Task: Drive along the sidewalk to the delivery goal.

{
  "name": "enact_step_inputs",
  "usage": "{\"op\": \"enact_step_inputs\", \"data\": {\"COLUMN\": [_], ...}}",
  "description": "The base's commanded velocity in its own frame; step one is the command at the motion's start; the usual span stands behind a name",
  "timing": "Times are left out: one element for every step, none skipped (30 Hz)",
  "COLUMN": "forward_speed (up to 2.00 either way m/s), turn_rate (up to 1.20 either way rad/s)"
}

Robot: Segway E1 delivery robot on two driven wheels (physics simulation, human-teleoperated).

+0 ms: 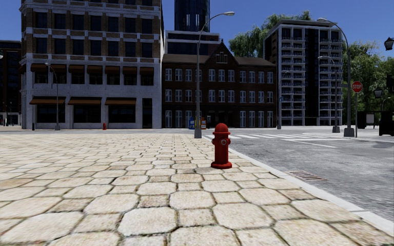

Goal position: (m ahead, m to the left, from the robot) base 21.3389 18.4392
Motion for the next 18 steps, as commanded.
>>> {"op": "enact_step_inputs", "data": {"forward_speed": [0.0,0.0,0.0,0.0,0.0,0.0,1.02,2.0,2.0,2.0,2.0,2.0,2.0,2.0,2.0,2.0,2.0,2.0], "turn_rate": [0.0,0.0,0.0,0.0,0.0,0.0,0.0,0.0,0.0,0.0,0.0,0.0,0.0,0.0,0.0,0.0,0.47,0.47]}}
